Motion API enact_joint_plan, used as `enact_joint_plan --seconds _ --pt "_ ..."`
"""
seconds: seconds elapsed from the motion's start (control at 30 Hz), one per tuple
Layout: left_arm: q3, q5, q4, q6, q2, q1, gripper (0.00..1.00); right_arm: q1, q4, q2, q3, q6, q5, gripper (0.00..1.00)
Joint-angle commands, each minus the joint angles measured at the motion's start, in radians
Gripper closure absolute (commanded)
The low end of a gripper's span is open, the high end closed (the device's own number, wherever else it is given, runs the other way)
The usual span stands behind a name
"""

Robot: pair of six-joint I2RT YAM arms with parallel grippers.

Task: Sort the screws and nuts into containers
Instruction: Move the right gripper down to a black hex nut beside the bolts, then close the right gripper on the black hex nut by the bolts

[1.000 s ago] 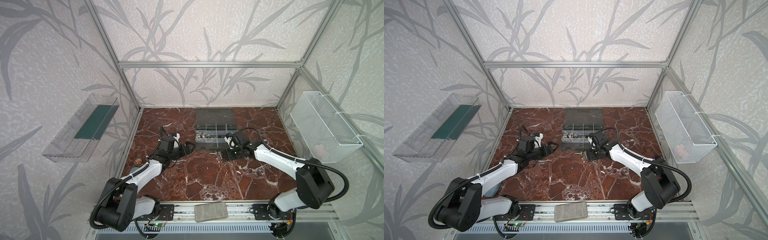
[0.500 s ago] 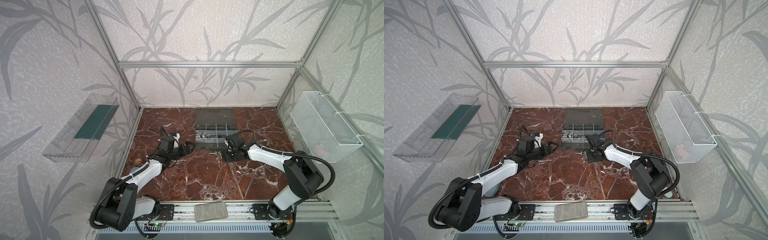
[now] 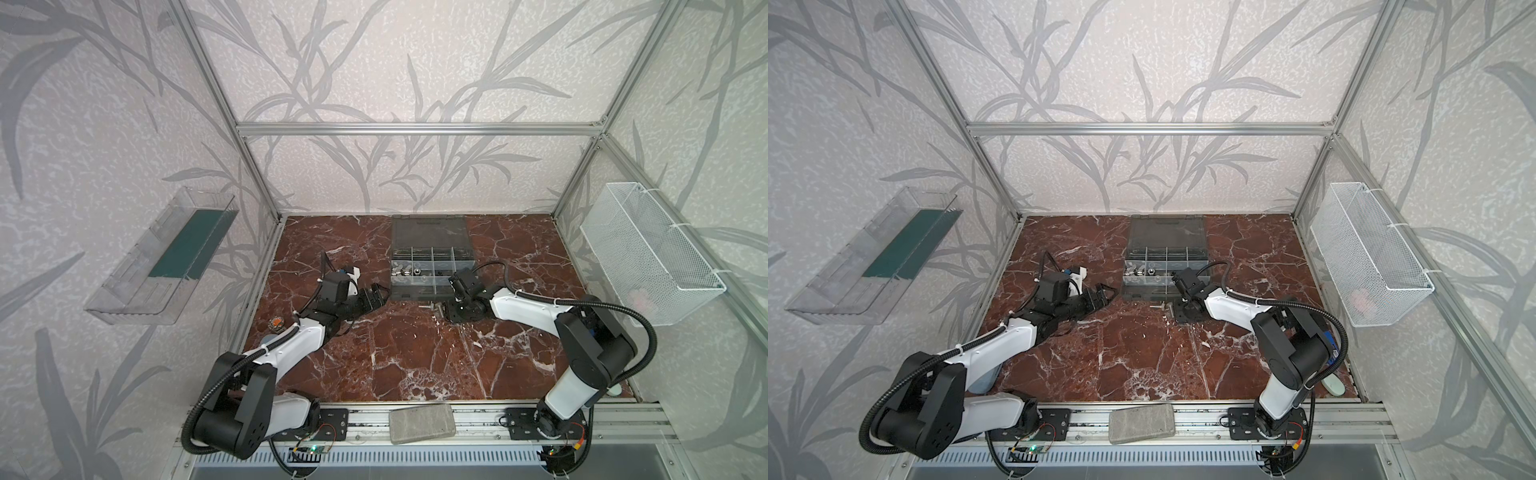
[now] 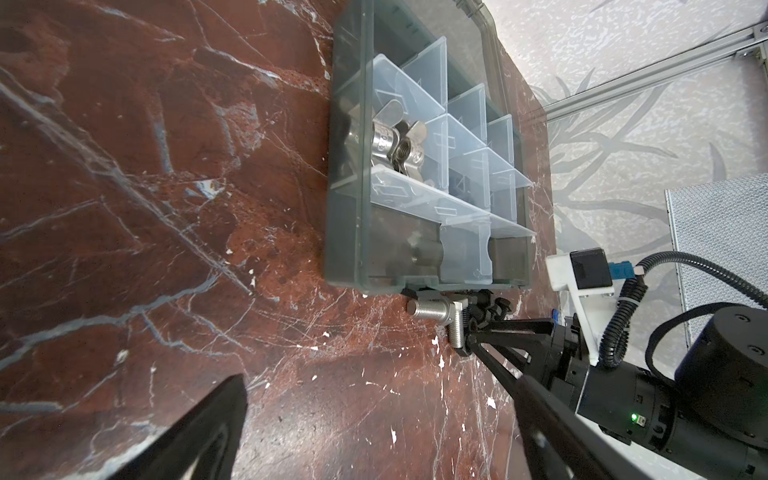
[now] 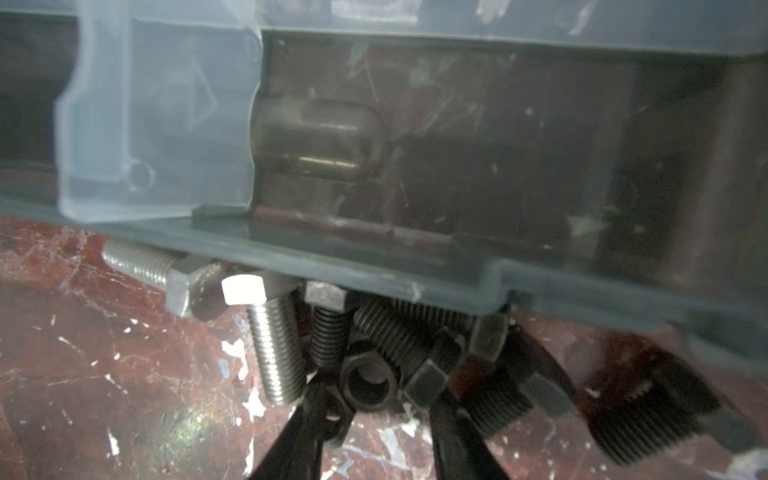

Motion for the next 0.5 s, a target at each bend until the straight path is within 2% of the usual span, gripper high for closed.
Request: enact_joint_plan --seconds 0.0,0.47 --pt "0.012 -0.005 0.014 0.009 0.002 0.005 0.02 0.004 0.003 0.011 0.023 0.014 0.023 0.58" --pt "0.010 -0.002 0.024 0.007 0.019 0.007 0.02 0.040 -0.054 -0.025 -0.049 0.003 0.053 0.61"
